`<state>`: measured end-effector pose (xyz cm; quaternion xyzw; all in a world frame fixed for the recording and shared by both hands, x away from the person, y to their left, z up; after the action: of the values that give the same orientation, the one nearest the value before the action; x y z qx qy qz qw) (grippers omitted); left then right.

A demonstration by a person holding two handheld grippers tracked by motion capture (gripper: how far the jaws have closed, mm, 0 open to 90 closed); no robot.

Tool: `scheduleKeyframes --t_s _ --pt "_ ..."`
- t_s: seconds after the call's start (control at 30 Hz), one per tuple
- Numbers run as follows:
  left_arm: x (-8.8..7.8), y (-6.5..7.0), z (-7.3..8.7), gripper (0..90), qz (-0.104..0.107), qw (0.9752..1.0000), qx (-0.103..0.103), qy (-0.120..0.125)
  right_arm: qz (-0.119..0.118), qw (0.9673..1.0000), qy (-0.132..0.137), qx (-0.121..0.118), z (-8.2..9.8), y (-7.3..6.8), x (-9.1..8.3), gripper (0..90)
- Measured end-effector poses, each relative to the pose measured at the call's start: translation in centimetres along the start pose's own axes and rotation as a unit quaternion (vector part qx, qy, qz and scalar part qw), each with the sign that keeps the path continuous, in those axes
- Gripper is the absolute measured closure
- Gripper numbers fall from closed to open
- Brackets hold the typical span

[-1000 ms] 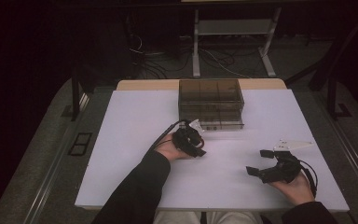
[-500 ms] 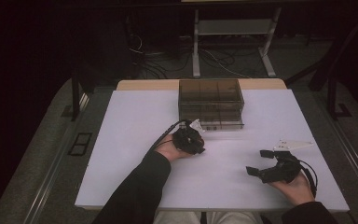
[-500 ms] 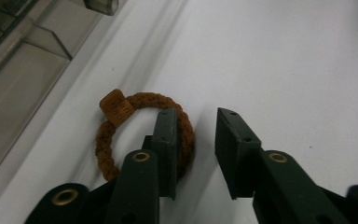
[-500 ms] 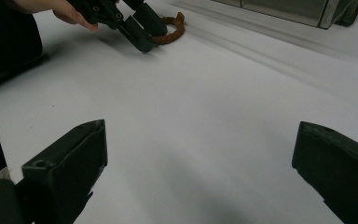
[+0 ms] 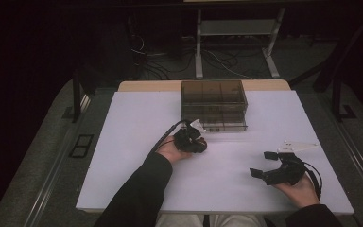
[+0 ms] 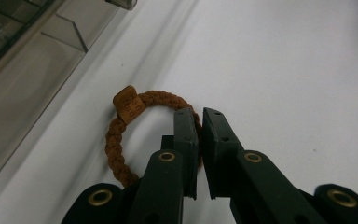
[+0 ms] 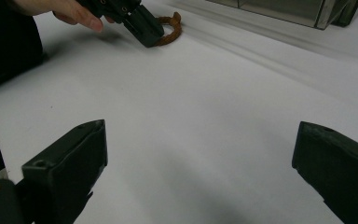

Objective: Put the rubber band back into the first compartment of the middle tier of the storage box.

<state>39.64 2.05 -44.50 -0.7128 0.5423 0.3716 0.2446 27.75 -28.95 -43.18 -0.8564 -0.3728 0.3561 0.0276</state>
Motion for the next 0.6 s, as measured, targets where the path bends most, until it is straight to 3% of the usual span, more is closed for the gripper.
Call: scheduleKeyframes --t_s 0.47,0.6 --pt "-1.1 0.1 -0.2 84.2 0.017 0.9998 -0.012 0.006 0.0 1.0 0.001 0.0 0.0 0.0 0.0 2.6" --pt "-1.6 0.2 -0.4 84.2 0.019 0.9998 -0.007 0.008 0.0 1.0 0.001 0.0 0.0 0.0 0.0 2.6"
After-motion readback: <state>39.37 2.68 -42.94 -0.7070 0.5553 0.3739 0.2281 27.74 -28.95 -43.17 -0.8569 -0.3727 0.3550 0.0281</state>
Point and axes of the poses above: each handheld gripper's, and its own axes: x roughly forward along the jaws, z roughly out of its underside, y roughly to its right, the point moved 1 cm from there along x, roughly forward along the jaws, and after that the axes turned 5 degrees about x, right-handed, at the moved point
